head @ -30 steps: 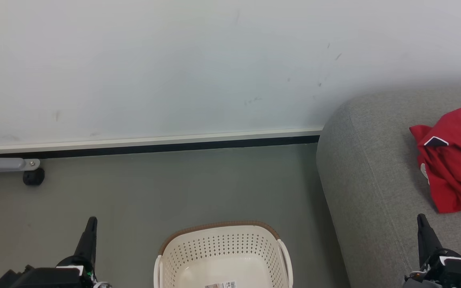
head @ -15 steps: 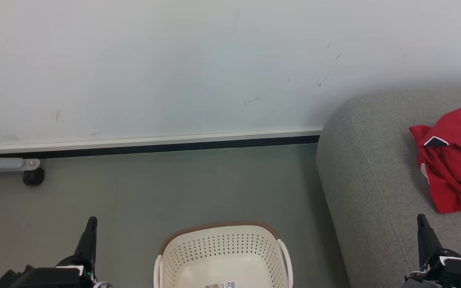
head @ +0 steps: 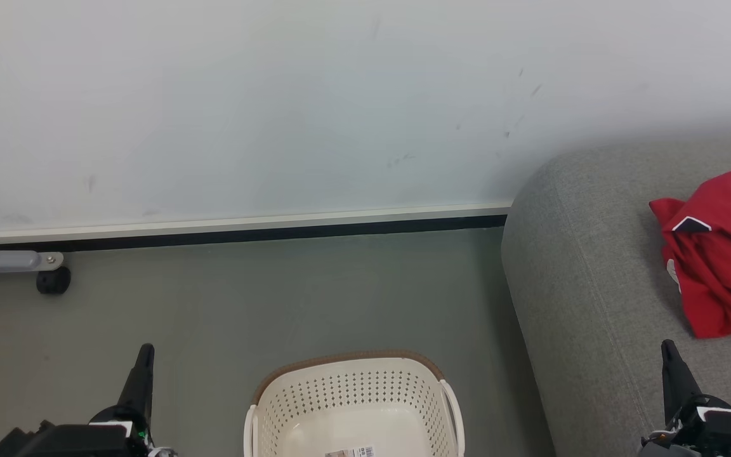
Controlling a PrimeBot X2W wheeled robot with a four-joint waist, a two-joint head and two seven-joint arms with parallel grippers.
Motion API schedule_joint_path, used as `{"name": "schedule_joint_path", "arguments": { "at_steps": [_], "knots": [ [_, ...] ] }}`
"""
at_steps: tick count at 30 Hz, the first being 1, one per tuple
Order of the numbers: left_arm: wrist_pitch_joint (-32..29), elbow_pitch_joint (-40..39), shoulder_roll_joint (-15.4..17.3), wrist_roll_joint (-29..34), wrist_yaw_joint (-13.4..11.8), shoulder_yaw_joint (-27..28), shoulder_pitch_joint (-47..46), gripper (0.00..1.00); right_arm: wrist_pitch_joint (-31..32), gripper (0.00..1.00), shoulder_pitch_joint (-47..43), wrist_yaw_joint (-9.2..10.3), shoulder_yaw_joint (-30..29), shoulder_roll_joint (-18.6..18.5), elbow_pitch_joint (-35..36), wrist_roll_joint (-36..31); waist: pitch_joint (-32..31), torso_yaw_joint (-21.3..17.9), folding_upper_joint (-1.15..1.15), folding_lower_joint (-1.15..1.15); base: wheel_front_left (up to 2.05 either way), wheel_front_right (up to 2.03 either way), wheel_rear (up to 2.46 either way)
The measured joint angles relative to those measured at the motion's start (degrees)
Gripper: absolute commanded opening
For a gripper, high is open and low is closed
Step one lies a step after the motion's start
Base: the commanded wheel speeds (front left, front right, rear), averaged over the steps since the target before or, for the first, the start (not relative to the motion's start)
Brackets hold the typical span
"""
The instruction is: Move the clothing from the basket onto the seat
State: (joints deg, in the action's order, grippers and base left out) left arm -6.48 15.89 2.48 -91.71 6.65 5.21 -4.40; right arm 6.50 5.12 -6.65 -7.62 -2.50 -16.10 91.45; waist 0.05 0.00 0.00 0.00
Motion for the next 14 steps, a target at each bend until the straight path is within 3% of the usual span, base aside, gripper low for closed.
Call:
{"name": "schedule_joint_path", "arguments": {
  "at_steps": [14],
  "knots": [
    [0.0, 0.04, 0.0, 0.0, 0.4, 0.0, -0.02, 0.0, -0.01, 0.0, 0.01, -0.09, 0.01, 0.0, -0.02, 0.07, 0.0, 0.0, 0.0, 0.0, 0.0, 0.0, 0.0]
  ]
}}
